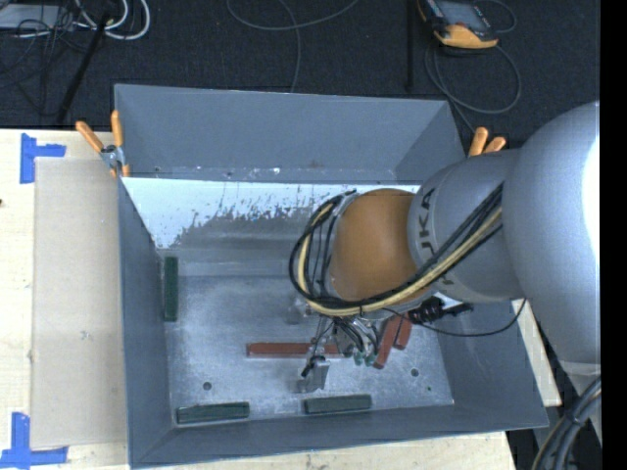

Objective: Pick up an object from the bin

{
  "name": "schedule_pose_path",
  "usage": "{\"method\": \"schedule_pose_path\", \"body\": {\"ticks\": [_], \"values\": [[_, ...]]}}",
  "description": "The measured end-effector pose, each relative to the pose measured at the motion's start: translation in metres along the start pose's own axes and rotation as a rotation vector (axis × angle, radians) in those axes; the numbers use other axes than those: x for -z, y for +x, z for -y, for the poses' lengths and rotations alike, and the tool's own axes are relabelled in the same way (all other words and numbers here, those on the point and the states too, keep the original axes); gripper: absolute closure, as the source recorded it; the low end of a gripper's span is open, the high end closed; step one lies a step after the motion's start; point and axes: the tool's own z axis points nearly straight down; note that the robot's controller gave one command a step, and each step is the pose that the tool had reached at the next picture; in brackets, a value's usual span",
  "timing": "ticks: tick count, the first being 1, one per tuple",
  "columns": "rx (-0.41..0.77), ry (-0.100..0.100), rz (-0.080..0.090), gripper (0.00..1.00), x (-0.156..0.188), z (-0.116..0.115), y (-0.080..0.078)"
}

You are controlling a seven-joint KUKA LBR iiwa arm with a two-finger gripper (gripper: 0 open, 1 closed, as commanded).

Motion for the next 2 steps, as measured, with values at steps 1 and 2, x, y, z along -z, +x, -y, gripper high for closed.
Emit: {"method": "schedule_pose_path", "body": {"ticks": [1,2], "values": [[-0.003,0.001,0.005,1.0,0.004,0.002,-0.001],[0.289,0.004,0.012,1.0,0.155,0.045,0.052]]}}
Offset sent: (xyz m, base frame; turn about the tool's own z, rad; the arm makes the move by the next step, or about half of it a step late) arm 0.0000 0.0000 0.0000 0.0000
